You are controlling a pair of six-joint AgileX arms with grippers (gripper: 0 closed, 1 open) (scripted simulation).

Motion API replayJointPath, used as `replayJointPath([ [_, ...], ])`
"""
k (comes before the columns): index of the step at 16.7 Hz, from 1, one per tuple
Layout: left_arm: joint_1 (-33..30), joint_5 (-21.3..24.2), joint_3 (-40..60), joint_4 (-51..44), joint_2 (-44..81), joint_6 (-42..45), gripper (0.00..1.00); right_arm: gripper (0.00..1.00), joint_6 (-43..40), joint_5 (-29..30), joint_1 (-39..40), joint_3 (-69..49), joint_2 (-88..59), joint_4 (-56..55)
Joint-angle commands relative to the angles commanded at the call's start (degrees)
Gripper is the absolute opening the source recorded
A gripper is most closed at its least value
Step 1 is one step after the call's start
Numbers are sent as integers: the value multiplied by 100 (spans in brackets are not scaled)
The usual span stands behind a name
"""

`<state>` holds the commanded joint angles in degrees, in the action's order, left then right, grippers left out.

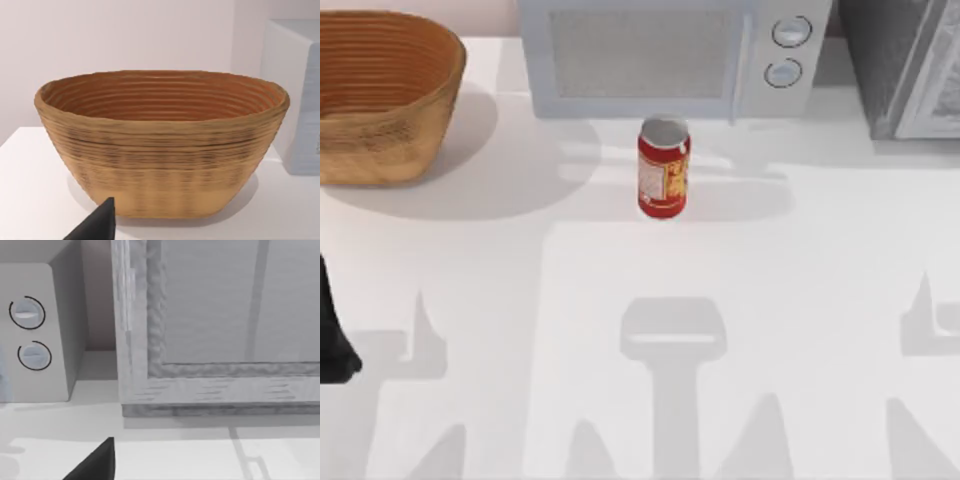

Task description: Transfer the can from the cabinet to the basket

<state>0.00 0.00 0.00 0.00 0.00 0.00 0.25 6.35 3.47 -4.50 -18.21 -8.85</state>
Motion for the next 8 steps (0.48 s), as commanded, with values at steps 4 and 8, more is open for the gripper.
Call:
replayJointPath([
  [4,0,0,0,0,0,0,100,100,-19,-486,-287,356,1384,699],
  [8,0,0,0,0,0,0,100,100,-25,-636,-347,450,1821,885],
])
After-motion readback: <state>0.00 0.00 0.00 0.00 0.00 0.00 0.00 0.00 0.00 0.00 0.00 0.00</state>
